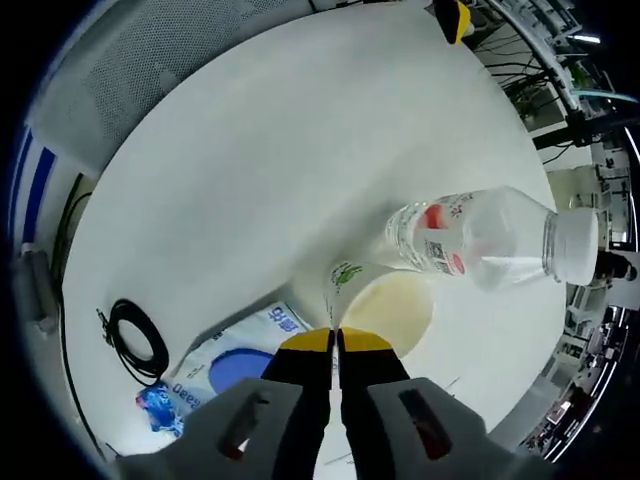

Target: Arrange the tabletop items into an orderly group along one side of the table until the central work area is clear of visible clutter.

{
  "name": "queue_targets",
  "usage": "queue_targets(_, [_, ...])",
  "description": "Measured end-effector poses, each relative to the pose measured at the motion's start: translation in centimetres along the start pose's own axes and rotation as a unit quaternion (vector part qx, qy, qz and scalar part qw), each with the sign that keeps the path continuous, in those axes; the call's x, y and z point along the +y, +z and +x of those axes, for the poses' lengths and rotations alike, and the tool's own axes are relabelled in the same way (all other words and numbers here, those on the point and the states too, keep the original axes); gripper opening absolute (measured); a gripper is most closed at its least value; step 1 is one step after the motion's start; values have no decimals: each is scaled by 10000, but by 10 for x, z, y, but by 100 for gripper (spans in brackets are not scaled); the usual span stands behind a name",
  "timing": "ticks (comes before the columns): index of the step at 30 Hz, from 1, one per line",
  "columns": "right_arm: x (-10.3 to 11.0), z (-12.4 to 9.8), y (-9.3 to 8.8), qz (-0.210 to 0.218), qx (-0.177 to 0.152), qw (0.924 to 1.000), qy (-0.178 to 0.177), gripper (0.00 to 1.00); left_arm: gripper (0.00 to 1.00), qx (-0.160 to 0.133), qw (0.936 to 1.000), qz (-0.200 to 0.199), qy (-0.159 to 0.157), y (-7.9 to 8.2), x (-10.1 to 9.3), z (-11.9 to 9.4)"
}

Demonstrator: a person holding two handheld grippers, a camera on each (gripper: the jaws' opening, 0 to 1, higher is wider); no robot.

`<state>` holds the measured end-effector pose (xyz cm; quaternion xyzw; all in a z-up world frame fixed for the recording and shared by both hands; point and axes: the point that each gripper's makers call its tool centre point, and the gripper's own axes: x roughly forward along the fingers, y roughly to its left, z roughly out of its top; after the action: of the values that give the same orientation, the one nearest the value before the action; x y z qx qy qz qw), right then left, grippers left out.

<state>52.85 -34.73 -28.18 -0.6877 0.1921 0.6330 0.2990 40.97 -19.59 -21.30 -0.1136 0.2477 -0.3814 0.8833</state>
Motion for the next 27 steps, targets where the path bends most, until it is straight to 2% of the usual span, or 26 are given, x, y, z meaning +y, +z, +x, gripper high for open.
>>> queue_targets(14, [3, 0, 1, 143, -69, 9999, 21, 4, 71, 12, 10000, 3, -15, -1, -1, 1])
queue_targets(27, [8, -2, 3, 427, -212, 9988, 73, 18, 71, 34, 10000, 42, -25, 0, -4, 0])
